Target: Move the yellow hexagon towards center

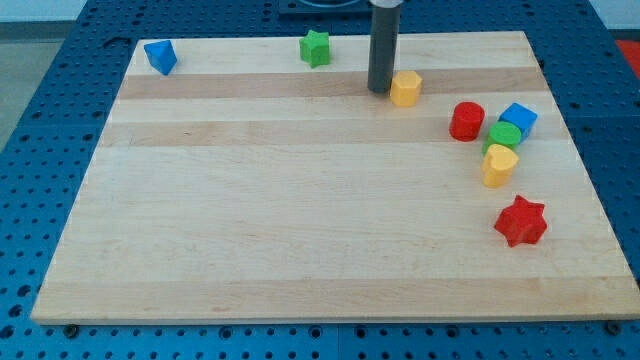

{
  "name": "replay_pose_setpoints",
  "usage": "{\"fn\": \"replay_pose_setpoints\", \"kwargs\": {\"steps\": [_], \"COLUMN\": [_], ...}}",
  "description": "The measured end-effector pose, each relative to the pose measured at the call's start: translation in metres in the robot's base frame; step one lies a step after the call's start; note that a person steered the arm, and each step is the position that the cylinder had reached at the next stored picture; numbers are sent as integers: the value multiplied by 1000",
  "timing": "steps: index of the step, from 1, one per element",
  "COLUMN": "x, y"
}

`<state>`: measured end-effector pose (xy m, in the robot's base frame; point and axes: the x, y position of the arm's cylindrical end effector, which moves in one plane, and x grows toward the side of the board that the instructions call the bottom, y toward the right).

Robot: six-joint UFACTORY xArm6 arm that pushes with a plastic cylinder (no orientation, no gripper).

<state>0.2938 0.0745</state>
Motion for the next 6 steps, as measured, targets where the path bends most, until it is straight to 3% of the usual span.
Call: {"fn": "replay_pose_setpoints", "kwargs": {"steps": [2, 3, 5, 6], "x": [-45, -19, 77, 61], "y": [60, 66, -18, 6]}}
